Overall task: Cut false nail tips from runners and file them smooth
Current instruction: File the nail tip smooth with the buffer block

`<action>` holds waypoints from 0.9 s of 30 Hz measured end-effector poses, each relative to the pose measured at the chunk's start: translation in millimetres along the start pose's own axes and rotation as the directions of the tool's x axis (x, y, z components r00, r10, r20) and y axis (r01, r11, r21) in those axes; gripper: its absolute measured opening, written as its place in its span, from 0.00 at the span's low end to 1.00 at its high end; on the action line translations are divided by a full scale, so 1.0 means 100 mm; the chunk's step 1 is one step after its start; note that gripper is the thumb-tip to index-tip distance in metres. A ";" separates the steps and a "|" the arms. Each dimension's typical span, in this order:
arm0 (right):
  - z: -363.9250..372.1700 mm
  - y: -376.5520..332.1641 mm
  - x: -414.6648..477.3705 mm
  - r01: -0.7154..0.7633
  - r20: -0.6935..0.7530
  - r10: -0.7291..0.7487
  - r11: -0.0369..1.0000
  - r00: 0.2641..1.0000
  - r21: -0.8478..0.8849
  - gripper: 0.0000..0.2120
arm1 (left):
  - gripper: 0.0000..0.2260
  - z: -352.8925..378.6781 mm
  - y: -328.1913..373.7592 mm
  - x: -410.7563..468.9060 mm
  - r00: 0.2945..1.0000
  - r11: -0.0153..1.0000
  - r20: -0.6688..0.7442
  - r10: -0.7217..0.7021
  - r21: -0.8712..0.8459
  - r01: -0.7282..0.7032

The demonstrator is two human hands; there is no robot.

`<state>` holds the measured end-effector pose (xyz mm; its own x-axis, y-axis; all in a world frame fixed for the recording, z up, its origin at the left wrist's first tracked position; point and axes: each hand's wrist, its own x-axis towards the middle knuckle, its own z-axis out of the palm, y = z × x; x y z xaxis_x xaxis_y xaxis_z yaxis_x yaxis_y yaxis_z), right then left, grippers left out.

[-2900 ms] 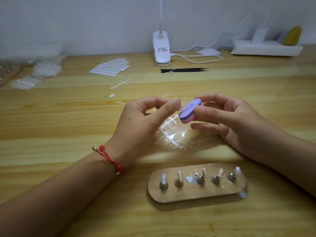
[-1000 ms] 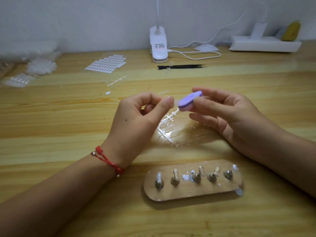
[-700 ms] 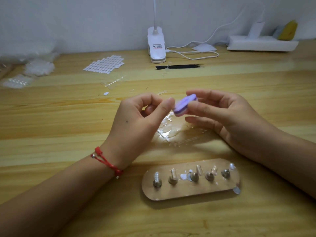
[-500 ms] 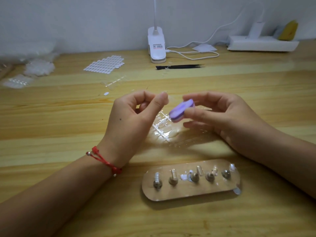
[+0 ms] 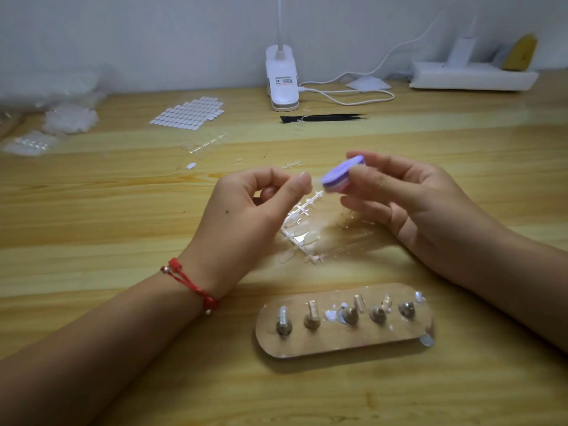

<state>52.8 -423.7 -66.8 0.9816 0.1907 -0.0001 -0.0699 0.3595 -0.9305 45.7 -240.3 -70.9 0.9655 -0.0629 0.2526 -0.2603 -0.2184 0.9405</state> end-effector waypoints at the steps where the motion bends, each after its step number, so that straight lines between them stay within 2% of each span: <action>1: -0.01 0.00 0.00 -0.002 -0.003 0.002 1.000 1.000 0.008 0.14 | 0.09 0.00 0.00 0.00 1.000 1.000 -0.017 -0.004 -0.009 0.003; 5: 0.04 0.05 -0.04 0.038 0.104 -0.023 0.988 0.994 -0.152 0.15 | 0.09 0.00 -0.02 0.02 1.000 1.000 -0.029 -0.004 -0.010 0.004; 10: -0.06 0.00 0.04 0.019 -0.071 -0.015 0.997 0.997 0.068 0.15 | 0.09 0.01 -0.01 0.00 1.000 1.000 0.019 -0.015 -0.010 0.015; 12: -0.07 -0.01 0.03 0.025 -0.016 -0.025 1.000 1.000 -0.003 0.14 | 0.08 0.00 -0.01 0.00 1.000 0.999 0.002 -0.012 -0.042 0.012; 14: -0.03 0.02 -0.02 0.051 0.093 -0.037 0.988 0.995 -0.149 0.14 | 0.08 -0.01 0.01 0.00 1.000 0.999 0.006 0.003 -0.050 -0.003; 16: 0.01 0.04 -0.06 0.089 0.170 -0.046 0.963 0.984 -0.255 0.13 | 0.08 0.00 0.03 -0.01 0.997 0.998 0.052 0.058 -0.002 -0.058; 18: 0.00 0.03 -0.04 0.096 0.135 -0.067 0.971 0.989 -0.217 0.13 | 0.07 0.01 0.04 -0.02 0.990 0.992 0.105 0.099 0.070 -0.107; 21: -0.05 0.00 0.01 0.052 0.016 -0.051 0.996 0.999 -0.075 0.14 | 0.07 0.01 0.04 -0.03 0.989 0.992 0.111 0.096 0.071 -0.104; 23: -0.04 0.01 -0.01 0.052 0.070 -0.043 0.990 0.997 -0.131 0.14 | 0.07 0.00 0.03 -0.02 0.992 0.993 0.080 0.093 0.062 -0.098; 25: 0.01 0.04 -0.05 0.087 0.174 -0.042 0.961 0.984 -0.261 0.13 | 0.07 0.00 0.03 -0.01 0.992 0.991 0.079 0.102 0.081 -0.109; 27: 0.01 0.04 -0.04 0.099 0.152 -0.063 0.966 0.986 -0.241 0.13 | 0.08 0.01 0.03 -0.01 0.988 0.988 0.110 0.104 0.098 -0.115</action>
<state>48.1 -422.5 -70.7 0.9456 0.3048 0.1140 0.0719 0.1458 -0.9867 44.0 -241.6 -68.8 0.9268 -0.1918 0.3228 -0.3689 -0.3044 0.8782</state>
